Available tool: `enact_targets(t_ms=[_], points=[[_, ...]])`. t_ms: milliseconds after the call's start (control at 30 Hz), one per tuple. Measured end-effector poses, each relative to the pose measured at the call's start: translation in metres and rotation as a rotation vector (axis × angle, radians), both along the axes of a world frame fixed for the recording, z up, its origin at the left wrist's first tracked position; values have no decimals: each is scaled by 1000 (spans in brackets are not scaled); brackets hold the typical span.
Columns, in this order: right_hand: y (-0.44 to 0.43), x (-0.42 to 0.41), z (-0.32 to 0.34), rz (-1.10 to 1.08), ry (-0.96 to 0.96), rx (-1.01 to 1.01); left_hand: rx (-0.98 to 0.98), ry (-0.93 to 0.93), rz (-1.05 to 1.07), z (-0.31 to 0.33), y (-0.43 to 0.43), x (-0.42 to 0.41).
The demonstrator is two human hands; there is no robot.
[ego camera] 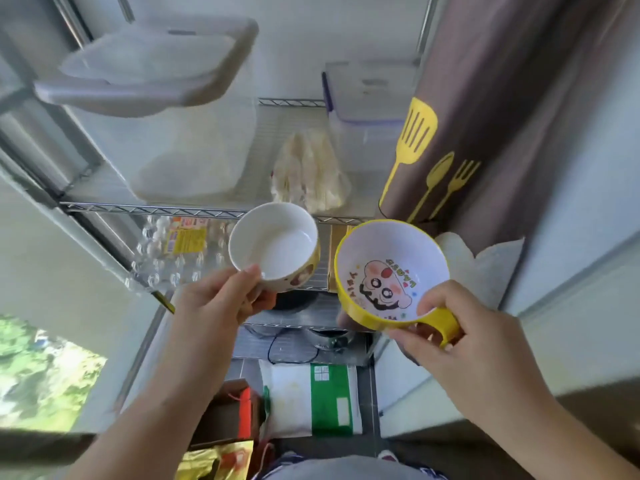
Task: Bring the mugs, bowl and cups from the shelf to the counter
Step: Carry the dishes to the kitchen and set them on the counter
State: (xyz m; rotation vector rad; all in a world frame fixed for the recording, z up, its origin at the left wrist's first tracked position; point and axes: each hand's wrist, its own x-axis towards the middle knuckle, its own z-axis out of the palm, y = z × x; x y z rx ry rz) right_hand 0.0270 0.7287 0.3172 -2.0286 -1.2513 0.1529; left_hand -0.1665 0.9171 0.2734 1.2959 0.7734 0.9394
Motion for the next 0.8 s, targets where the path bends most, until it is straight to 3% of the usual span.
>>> enact_targets(t_ms=[167,300,633,800], points=[[-25,-4,-40,-25,65,-110,-117,140,17,-39,-25,-6],[-52,-22,-59,-154,157,-156,-137,283,-102,-55,-30,-9],[-147,-86,-73,-614,300,-256,-36,439,-688,-66,-77,29],[-197,-110,-73,-967,360,-175,8,485,-1003,-77,-119,61]])
